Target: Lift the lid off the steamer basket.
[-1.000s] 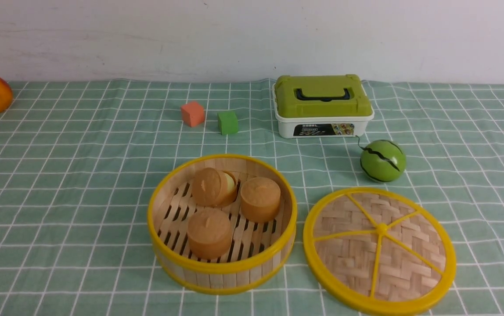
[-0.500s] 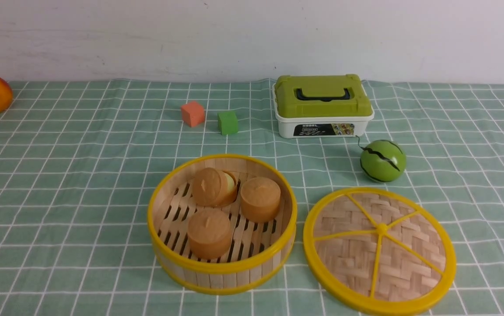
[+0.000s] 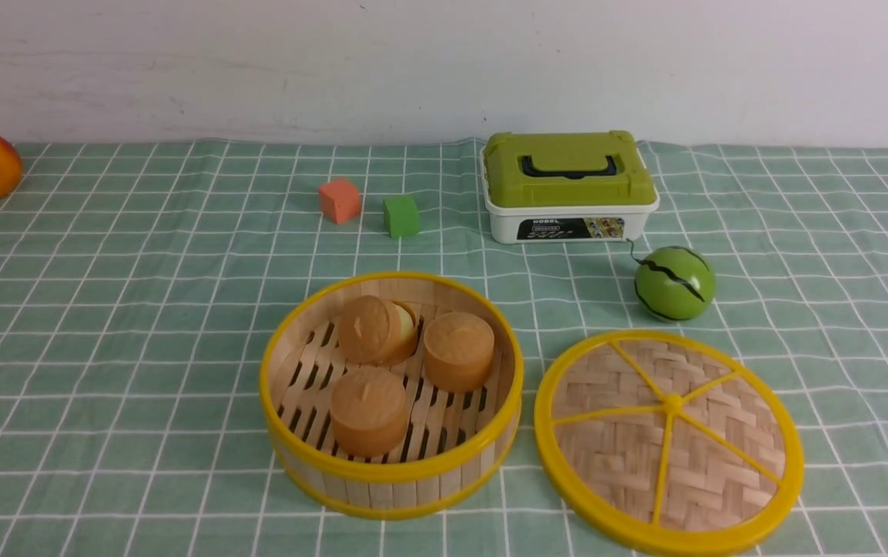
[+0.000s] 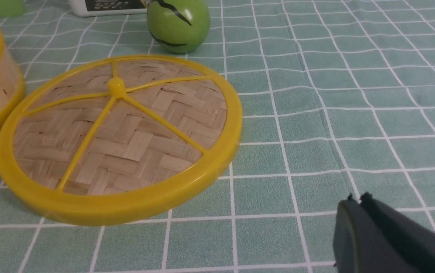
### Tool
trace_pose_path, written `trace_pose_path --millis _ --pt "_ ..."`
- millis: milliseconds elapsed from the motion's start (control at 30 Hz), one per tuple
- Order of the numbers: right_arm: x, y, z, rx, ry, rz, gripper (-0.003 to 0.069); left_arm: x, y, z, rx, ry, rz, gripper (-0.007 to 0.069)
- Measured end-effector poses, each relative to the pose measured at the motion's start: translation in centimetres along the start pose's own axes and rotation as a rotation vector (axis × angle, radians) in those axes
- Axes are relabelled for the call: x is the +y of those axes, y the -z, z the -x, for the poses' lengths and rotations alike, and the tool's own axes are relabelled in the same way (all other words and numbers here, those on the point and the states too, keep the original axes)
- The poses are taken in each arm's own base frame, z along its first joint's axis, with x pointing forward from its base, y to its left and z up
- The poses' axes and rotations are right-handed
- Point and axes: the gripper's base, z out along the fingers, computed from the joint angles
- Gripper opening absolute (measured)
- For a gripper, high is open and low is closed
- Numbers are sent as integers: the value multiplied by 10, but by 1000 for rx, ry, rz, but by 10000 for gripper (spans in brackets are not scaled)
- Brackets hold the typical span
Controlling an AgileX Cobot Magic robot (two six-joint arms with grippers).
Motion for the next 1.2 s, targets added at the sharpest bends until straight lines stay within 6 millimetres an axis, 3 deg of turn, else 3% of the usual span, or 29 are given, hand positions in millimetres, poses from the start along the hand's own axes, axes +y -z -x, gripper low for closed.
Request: trace_pose_path --millis 1200 --pt "0 0 0 1 0 0 16 0 0 0 0 0 0 239"
